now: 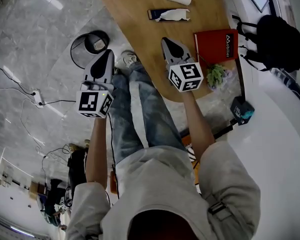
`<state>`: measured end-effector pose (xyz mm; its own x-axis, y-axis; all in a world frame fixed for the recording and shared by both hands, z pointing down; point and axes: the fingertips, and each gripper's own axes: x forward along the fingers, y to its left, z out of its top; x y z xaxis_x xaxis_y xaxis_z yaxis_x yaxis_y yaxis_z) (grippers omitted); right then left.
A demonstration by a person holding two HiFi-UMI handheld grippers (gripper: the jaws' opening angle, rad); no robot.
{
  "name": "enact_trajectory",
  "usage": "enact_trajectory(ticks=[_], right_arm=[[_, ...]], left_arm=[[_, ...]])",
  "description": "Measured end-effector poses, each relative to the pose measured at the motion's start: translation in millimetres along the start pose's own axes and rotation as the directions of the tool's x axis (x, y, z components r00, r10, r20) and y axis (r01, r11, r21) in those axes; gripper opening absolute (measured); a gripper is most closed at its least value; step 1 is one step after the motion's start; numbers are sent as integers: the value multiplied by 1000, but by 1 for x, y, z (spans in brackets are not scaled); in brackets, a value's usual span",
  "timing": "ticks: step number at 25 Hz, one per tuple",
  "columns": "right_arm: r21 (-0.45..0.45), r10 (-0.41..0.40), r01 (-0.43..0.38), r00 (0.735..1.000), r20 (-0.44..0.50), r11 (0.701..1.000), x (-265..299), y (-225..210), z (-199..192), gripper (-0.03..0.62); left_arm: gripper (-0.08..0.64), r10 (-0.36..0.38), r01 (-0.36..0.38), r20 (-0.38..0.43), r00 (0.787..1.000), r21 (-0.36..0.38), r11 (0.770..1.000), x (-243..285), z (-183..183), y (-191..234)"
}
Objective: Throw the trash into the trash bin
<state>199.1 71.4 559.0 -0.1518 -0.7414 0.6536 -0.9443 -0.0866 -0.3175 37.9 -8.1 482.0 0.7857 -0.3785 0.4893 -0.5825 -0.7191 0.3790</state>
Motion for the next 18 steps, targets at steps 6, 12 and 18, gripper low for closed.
enact_trajectory(ticks=[6,12,18], right_arm=[[-15,-25,25,1000,-8,1000,23,-24,10,29],[-184,-65,47,993,-94,982,48,-42,7,29],[-657,-170,-13,962,-213,754,71,-52,3,29]], left_arm=[[18,11,-11,-4,1000,-6,1000,3,-1,0],[18,18,-18,-4,1000,-11,1000,3,0,3],[18,30,-30,-1,1000,-18,999,-3,-2,14]])
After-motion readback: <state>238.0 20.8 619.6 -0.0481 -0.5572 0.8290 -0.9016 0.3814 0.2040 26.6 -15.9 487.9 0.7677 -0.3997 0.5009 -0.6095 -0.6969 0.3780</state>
